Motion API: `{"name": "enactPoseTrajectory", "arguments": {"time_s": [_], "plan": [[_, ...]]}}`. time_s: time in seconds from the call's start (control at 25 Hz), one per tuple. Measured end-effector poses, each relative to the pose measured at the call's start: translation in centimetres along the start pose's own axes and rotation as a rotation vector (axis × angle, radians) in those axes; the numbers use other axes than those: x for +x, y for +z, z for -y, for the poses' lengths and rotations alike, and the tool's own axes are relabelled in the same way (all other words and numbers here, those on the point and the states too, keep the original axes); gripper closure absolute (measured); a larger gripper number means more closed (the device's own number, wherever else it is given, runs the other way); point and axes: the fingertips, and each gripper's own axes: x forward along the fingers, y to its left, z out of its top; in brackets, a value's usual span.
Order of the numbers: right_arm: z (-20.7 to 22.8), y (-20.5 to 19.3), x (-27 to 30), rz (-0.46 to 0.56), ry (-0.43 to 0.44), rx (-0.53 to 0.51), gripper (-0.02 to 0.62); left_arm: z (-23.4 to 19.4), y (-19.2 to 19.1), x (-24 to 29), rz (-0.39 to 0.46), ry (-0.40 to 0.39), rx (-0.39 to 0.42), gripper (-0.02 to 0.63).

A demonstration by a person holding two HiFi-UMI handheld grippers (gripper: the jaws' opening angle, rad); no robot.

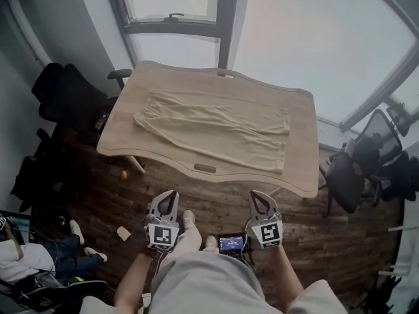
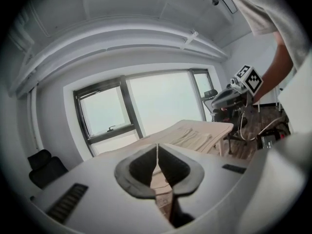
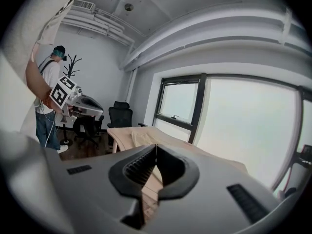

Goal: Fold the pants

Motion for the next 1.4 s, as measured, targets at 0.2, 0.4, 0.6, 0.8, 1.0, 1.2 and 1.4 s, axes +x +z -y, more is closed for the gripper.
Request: {"name": "enactPoseTrajectory", "arguments": {"time_s": [0.2,0.4,0.6,0.8,1.0,1.2,1.4], "plan": [[1.4,0.1,4.0,-0.085,-0.018,-0.064,0.591,-3.9,-2.7,3.8,-0.011,-0.055,0.068,0.592],[3.1,-1.3,7.9,-0.163,-0.034,-0.126,0.591,-7.3,-6.6,8.4,-0.056,-0.145,0.168,0.592],[6.1,-4.0,9.6,-0.267,-0.058,-0.131,0.589,-9.2,-8.7,12.0,-0.093,-0.215,0.261,0.592],[9.9,-8.2,10.9,-0.369,-0.059,-0.138,0.589,-10.2,-11.3,15.2,-0.169,-0.291,0.403,0.591],[15.2,-13.0,11.7,-0.453,-0.041,-0.137,0.588,-10.8,-14.5,19.3,-0.295,-0.360,0.497,0.584],[17.4,-19.1,11.8,-0.548,0.080,-0.210,0.570,-12.2,-18.3,22.6,-0.459,-0.403,0.513,0.557],[17.4,-24.6,11.4,-0.636,0.183,-0.231,0.523,-12.6,-21.6,24.6,-0.581,-0.427,0.519,0.508]]}}
